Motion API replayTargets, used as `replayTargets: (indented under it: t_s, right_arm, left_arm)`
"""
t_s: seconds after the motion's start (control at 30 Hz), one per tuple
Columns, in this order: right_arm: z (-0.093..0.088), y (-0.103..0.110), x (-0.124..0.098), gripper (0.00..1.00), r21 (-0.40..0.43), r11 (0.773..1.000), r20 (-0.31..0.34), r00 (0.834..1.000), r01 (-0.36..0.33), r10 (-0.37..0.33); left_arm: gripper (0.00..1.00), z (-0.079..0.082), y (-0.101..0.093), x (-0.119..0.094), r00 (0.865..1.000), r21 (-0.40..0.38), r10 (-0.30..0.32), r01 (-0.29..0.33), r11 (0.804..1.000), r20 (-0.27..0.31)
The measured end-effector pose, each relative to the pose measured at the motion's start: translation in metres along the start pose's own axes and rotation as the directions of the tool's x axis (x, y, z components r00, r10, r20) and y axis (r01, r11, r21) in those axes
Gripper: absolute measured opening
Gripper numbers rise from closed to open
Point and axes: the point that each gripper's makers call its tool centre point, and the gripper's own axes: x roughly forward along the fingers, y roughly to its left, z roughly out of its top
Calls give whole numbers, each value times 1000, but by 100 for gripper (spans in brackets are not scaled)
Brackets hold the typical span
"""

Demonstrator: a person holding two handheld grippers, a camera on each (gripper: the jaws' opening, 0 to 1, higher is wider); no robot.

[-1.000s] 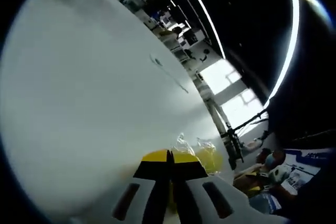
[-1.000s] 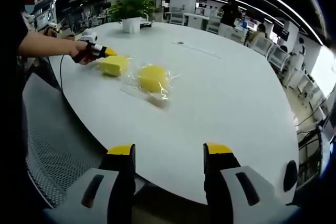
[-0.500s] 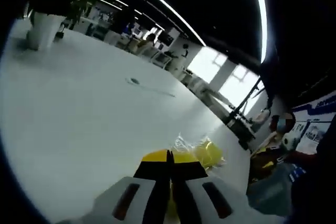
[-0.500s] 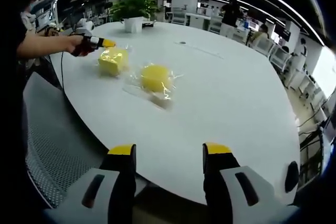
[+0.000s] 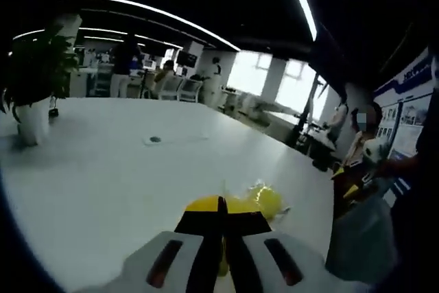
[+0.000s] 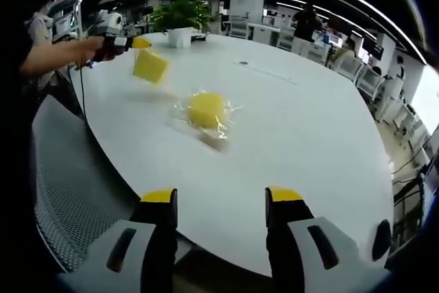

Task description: Compare the silicone blocks by pressing each to a similar depth, holding the contact briefly, and releasing to observe deformation and rebound differences across the visible hardness samples.

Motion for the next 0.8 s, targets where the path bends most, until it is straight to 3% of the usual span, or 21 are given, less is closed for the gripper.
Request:
replayTargets:
  t_s: [0.13, 0.37, 0.57, 0.8]
  right_arm:
    - [0, -3, -2, 46, -3, 1000, 9, 1000, 4, -4]
    - [1, -2, -4, 46, -1, 1000, 24, 1000, 1, -1]
    - [4, -1, -4, 46, -10, 1000, 32, 999, -7, 7]
    - [7, -1, -5, 46, -18, 1000, 35, 999, -11, 11]
  left_arm:
    - [0, 13, -4, -3, 1000, 24, 0, 0, 1000, 15]
    - [0, 51, -27, -6, 997, 98, -40, 34, 995, 63]
    - [0, 87, -54, -5, 988, 160, -94, 75, 984, 119]
    - [0, 112, -85, -2, 974, 224, -164, 127, 966, 154]
